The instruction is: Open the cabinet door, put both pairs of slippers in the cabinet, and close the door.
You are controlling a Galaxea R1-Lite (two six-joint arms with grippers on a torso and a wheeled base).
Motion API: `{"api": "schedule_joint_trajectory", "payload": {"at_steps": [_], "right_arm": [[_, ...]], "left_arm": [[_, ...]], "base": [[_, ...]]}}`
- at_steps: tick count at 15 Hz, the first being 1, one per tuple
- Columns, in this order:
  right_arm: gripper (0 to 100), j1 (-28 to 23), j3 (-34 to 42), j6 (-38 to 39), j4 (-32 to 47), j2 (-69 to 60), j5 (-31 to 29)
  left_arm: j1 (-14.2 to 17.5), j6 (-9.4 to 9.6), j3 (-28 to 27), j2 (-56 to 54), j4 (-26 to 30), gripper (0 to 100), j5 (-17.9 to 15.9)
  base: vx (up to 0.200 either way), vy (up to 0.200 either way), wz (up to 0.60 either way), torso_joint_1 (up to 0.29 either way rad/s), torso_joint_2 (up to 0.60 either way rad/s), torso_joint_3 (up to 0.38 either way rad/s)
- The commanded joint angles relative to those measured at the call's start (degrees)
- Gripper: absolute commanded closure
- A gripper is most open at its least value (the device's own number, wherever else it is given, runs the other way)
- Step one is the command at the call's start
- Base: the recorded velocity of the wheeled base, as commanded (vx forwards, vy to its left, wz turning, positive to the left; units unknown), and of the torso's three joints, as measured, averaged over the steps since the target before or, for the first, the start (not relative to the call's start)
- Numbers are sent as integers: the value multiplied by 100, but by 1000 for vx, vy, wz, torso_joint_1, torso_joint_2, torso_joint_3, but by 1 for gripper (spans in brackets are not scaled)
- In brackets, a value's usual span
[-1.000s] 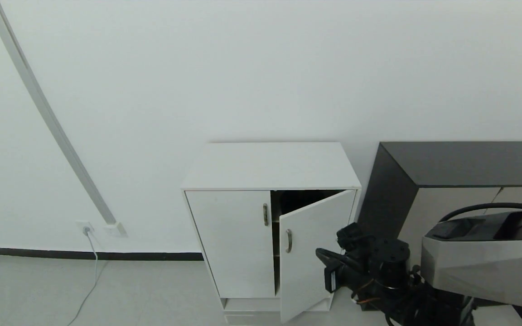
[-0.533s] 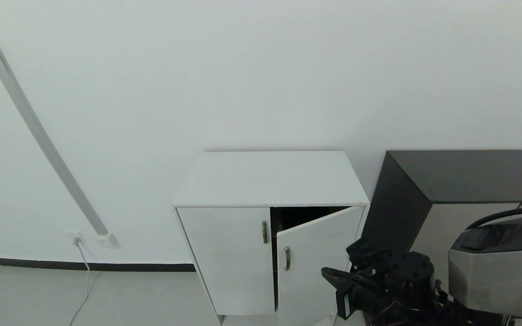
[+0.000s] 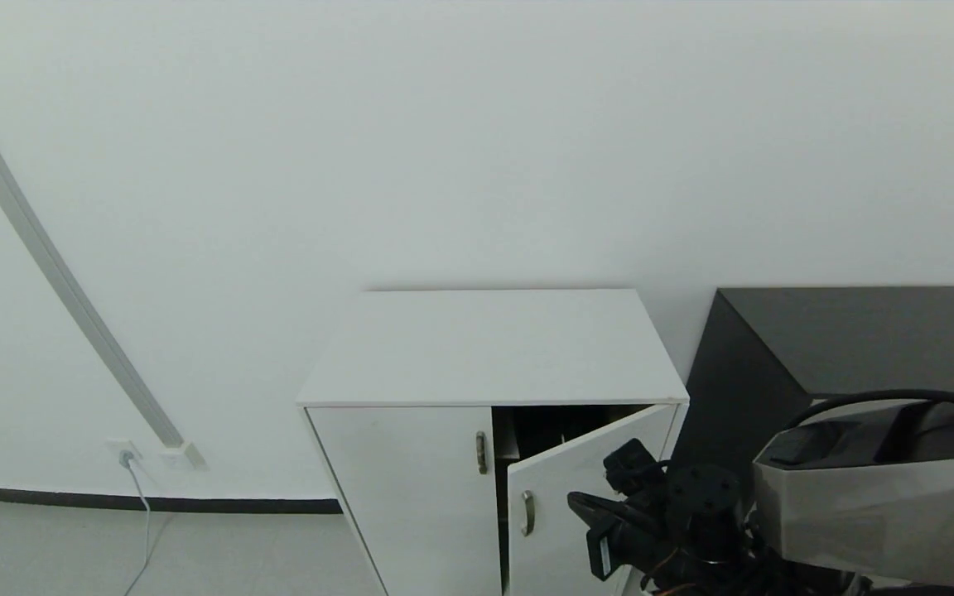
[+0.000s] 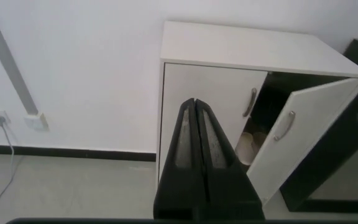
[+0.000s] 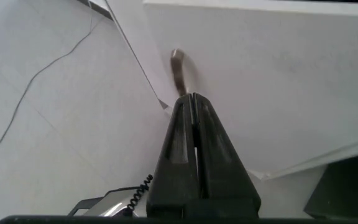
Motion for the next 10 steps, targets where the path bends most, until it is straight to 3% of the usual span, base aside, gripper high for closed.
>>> {"api": "schedule_joint_trajectory", "payload": {"at_steps": [1,3,10], "right_arm": [[100,-106,-535,-12,-6,434,-38],[100,-194,-878,-38,3,574,-38],[100,-484,-2143,-38,1418,618,-38]], "left_arm": [[1,-9,0,1,-1,100,1],[1,-18,0,1,-1,100,1],[1,-18,0,1,-1,100,-7]], "base": [[0,0,0,0,0,0],[0,0,0,0,0,0],[0,0,0,0,0,0]]}}
